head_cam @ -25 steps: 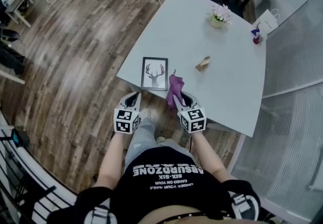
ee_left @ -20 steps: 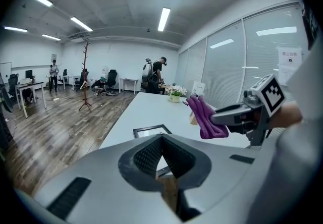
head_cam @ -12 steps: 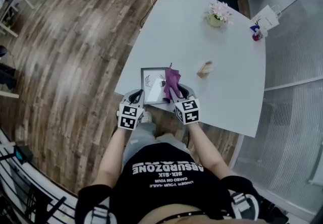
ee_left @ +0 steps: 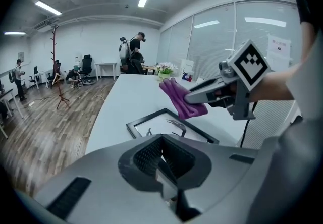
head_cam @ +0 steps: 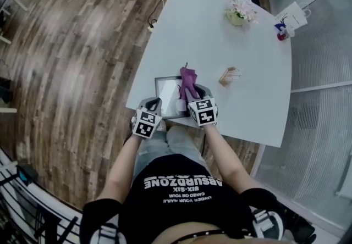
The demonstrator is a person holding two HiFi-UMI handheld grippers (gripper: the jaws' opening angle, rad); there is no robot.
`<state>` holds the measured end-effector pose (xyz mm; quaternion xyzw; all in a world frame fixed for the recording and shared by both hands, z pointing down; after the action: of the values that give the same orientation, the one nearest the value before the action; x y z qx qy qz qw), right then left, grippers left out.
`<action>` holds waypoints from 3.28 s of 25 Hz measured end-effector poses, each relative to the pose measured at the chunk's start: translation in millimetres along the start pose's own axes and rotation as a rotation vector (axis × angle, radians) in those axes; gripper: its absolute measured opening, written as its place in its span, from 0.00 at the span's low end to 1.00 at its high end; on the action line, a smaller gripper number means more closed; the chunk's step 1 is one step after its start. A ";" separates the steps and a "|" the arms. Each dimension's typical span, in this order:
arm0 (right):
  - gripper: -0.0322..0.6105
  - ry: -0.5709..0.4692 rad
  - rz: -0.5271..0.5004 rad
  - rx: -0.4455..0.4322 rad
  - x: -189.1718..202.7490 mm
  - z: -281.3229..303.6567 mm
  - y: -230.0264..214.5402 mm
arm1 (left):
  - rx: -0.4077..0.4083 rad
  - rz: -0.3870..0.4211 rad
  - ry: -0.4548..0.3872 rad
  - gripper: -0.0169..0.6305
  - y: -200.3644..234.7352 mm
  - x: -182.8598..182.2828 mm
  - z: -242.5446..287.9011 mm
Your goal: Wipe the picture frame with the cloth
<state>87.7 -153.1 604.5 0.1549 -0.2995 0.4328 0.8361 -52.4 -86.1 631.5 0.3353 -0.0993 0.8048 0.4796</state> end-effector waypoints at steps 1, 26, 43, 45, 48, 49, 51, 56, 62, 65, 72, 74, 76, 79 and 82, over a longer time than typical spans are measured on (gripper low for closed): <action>0.22 0.011 -0.007 0.004 -1.5 6.2 -1.3 | 0.004 0.004 0.009 0.05 0.9 1.1 4.3; 0.22 0.169 -0.059 0.052 10.2 72.1 -7.5 | 0.031 0.015 0.087 0.05 10.8 26.7 39.4; 0.22 0.184 -0.077 -0.081 -6.1 93.7 49.1 | 0.037 0.018 0.092 0.05 10.6 25.7 39.1; 0.22 0.184 -0.087 -0.101 -9.0 96.8 58.6 | 0.038 0.016 0.086 0.05 11.0 25.5 40.0; 0.22 0.195 -0.106 -0.124 -12.0 102.3 69.8 | 0.037 0.004 0.086 0.05 10.8 27.1 40.6; 0.22 0.201 -0.114 -0.131 -13.2 103.6 72.9 | 0.034 0.004 0.084 0.05 11.0 27.4 40.6; 0.22 0.209 -0.129 -0.143 -15.8 104.7 77.6 | 0.029 0.005 0.082 0.05 11.3 27.3 40.2; 0.22 0.205 -0.133 -0.156 -16.5 104.5 78.7 | 0.017 0.007 0.076 0.05 10.8 26.9 40.6; 0.22 0.189 -0.134 -0.159 -13.6 100.5 79.2 | 0.012 -0.014 0.072 0.05 10.4 27.4 38.5; 0.22 0.189 -0.136 -0.169 -11.2 97.6 81.7 | 0.013 -0.037 0.066 0.05 13.0 26.8 38.1; 0.22 0.233 -0.146 -0.198 4.9 81.9 92.1 | -0.008 -0.071 0.058 0.05 13.4 28.9 37.4; 0.22 0.232 -0.140 -0.200 9.9 78.5 93.3 | -0.010 -0.092 0.052 0.05 13.4 29.3 37.6; 0.22 0.219 -0.131 -0.193 13.0 76.0 94.0 | -0.012 -0.103 0.051 0.05 12.9 29.6 37.0; 0.22 0.207 -0.131 -0.181 14.3 75.7 94.1 | -0.020 -0.091 0.053 0.05 12.0 28.6 36.7; 0.22 0.210 -0.134 -0.191 14.1 77.5 92.2 | -0.028 -0.080 0.057 0.05 12.3 28.2 37.3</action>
<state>-9.7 -131.1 673.3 0.0483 -0.2391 0.3593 0.9008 -55.0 -90.5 679.5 0.3094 -0.0833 0.7927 0.5186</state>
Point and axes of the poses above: the fingertips, and each gripper's own axes: z forward along the fingers, y to its left, x out of its underside, the point moved 3 cm from there along -z, backward along the fingers, and after that the axes turned 9 degrees about y, right-handed, at the moved point
